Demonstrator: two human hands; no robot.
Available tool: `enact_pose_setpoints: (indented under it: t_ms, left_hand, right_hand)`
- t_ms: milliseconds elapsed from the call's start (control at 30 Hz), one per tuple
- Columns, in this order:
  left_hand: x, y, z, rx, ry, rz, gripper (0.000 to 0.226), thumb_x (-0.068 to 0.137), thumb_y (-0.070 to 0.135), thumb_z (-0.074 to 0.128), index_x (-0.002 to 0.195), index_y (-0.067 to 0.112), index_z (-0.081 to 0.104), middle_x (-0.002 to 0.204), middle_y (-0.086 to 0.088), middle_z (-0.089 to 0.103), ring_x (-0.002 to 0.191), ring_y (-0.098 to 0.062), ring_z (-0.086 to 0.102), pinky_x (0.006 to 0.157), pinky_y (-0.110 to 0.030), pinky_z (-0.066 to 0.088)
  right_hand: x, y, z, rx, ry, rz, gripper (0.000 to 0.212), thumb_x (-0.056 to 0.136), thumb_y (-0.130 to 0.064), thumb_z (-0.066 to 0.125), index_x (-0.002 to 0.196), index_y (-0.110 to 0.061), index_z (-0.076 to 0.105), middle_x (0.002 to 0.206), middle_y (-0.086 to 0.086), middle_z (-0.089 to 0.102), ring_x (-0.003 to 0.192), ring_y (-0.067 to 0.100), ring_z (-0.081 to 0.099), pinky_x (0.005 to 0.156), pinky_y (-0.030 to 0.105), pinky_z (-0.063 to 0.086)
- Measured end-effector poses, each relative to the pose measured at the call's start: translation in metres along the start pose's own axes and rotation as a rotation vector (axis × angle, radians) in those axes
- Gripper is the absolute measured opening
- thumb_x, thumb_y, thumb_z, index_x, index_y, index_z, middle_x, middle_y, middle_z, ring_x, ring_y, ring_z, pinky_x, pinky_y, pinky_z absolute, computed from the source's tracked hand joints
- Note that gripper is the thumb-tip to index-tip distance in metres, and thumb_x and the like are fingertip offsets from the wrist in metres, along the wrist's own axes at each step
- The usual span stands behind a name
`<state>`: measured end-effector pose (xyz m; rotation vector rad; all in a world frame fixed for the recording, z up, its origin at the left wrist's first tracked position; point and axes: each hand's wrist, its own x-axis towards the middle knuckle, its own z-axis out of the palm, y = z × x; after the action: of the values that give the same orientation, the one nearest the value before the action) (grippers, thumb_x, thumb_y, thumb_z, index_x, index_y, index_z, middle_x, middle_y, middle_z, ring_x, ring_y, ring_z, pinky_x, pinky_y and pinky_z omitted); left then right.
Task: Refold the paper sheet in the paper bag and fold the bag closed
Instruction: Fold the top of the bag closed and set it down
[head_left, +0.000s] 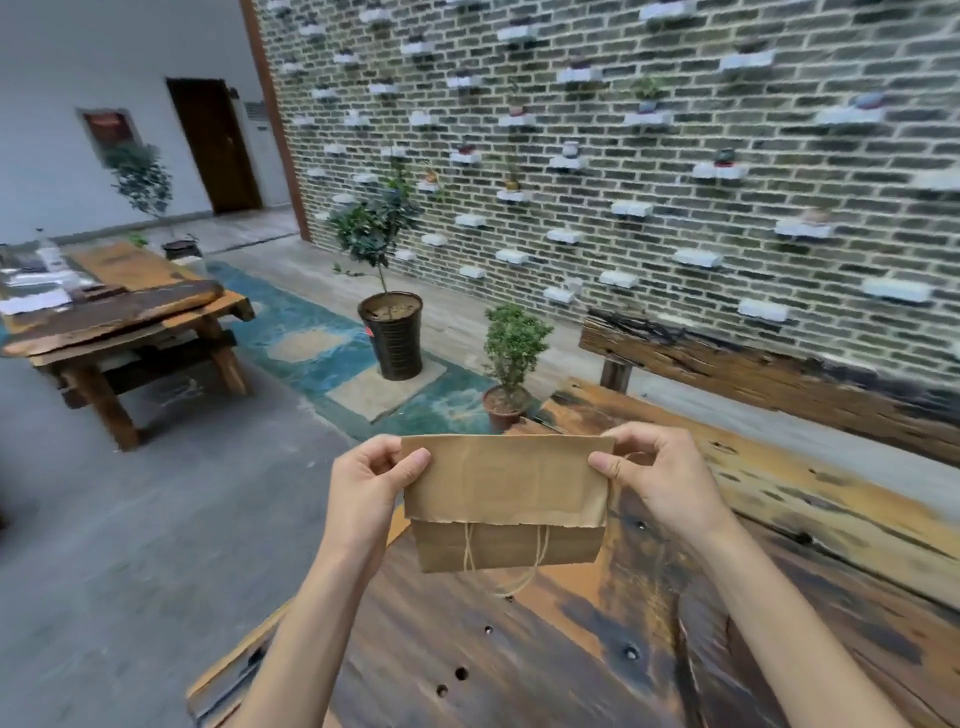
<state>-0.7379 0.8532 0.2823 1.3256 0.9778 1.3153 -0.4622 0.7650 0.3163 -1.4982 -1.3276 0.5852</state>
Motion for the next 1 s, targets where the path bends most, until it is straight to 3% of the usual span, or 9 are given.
enact_pose_setpoints:
  t_ms: [67, 133, 233, 433, 533, 667, 800, 900, 1000]
  left_hand:
    - [0.032, -0.022, -0.004, -0.001, -0.076, -0.051, 0.041, 0.071, 0.028, 0.08, 0.068, -0.003, 0.054, 0.075, -0.011, 0.048, 0.076, -0.022, 0.042, 0.073, -0.041, 0.032]
    - [0.055, -0.04, -0.006, -0.002, -0.153, -0.096, 0.026, 0.08, 0.01, 0.077, 0.06, 0.01, 0.06, 0.071, -0.01, 0.051, 0.073, -0.021, 0.044, 0.071, -0.038, 0.033]
    - [0.089, -0.072, -0.01, 0.064, -0.274, -0.15, 0.038, 0.082, -0.001, 0.073, 0.053, 0.019, 0.06, 0.059, 0.002, 0.052, 0.063, -0.015, 0.043, 0.06, -0.032, 0.032]
    - [0.124, -0.143, -0.011, 0.152, -0.513, -0.285, 0.032, 0.077, 0.0, 0.078, 0.059, 0.003, 0.051, 0.066, -0.008, 0.047, 0.067, -0.018, 0.043, 0.067, -0.034, 0.033]
    - [0.129, -0.176, -0.006, 0.239, -0.58, -0.374, 0.04, 0.076, -0.003, 0.079, 0.05, 0.019, 0.057, 0.057, 0.006, 0.057, 0.062, -0.012, 0.052, 0.066, -0.031, 0.043]
    - [0.13, -0.221, 0.0, 0.321, -0.629, -0.466, 0.04, 0.073, -0.003, 0.081, 0.047, 0.02, 0.061, 0.053, 0.01, 0.062, 0.064, -0.014, 0.055, 0.069, -0.033, 0.045]
    - [0.123, -0.253, 0.007, 0.383, -0.625, -0.541, 0.046, 0.072, -0.005, 0.081, 0.042, 0.024, 0.063, 0.047, 0.015, 0.063, 0.063, -0.013, 0.057, 0.07, -0.033, 0.046]
    - [0.12, -0.28, 0.007, 0.436, -0.658, -0.572, 0.046, 0.073, -0.006, 0.08, 0.043, 0.026, 0.065, 0.05, 0.014, 0.064, 0.066, -0.016, 0.059, 0.075, -0.038, 0.05]
    - [0.121, -0.304, 0.006, 0.463, -0.688, -0.591, 0.046, 0.073, -0.005, 0.081, 0.046, 0.029, 0.067, 0.051, 0.014, 0.065, 0.071, -0.02, 0.06, 0.077, -0.037, 0.051]
  right_hand:
    - [0.009, 0.012, 0.015, -0.048, 0.067, 0.075, 0.007, 0.079, -0.007, 0.078, 0.078, -0.013, 0.075, 0.073, -0.006, 0.073, 0.065, 0.004, 0.064, 0.066, 0.019, 0.051]
    - [0.012, 0.025, 0.029, -0.113, 0.116, 0.156, 0.008, 0.078, -0.012, 0.079, 0.077, -0.019, 0.075, 0.076, -0.01, 0.074, 0.07, 0.005, 0.066, 0.069, 0.025, 0.052]
    - [0.015, 0.044, 0.052, -0.255, 0.172, 0.286, 0.012, 0.075, -0.02, 0.082, 0.078, -0.028, 0.074, 0.085, -0.008, 0.076, 0.081, 0.013, 0.069, 0.076, 0.033, 0.051]
    - [-0.001, 0.084, 0.093, -0.298, 0.251, 0.533, 0.006, 0.075, -0.015, 0.081, 0.075, -0.02, 0.078, 0.075, -0.008, 0.076, 0.073, 0.007, 0.069, 0.063, 0.017, 0.046]
    - [-0.01, 0.107, 0.108, -0.315, 0.268, 0.641, 0.01, 0.074, -0.015, 0.082, 0.073, -0.023, 0.076, 0.071, -0.011, 0.074, 0.068, -0.001, 0.066, 0.061, 0.012, 0.045]
    - [-0.018, 0.145, 0.126, -0.326, 0.291, 0.777, 0.007, 0.072, -0.012, 0.083, 0.079, -0.013, 0.079, 0.076, 0.0, 0.077, 0.067, 0.008, 0.067, 0.06, 0.01, 0.045]
    - [-0.028, 0.18, 0.142, -0.291, 0.294, 0.899, 0.013, 0.07, -0.013, 0.085, 0.07, -0.024, 0.077, 0.075, 0.0, 0.078, 0.075, 0.016, 0.073, 0.077, 0.03, 0.055]
    - [-0.033, 0.203, 0.152, -0.288, 0.279, 0.952, 0.025, 0.071, -0.01, 0.084, 0.065, -0.03, 0.07, 0.078, 0.002, 0.078, 0.079, 0.015, 0.073, 0.069, 0.018, 0.051]
    - [-0.036, 0.222, 0.161, -0.255, 0.274, 1.003, 0.019, 0.074, -0.007, 0.082, 0.071, -0.02, 0.07, 0.084, 0.004, 0.077, 0.083, 0.017, 0.073, 0.067, 0.012, 0.046]
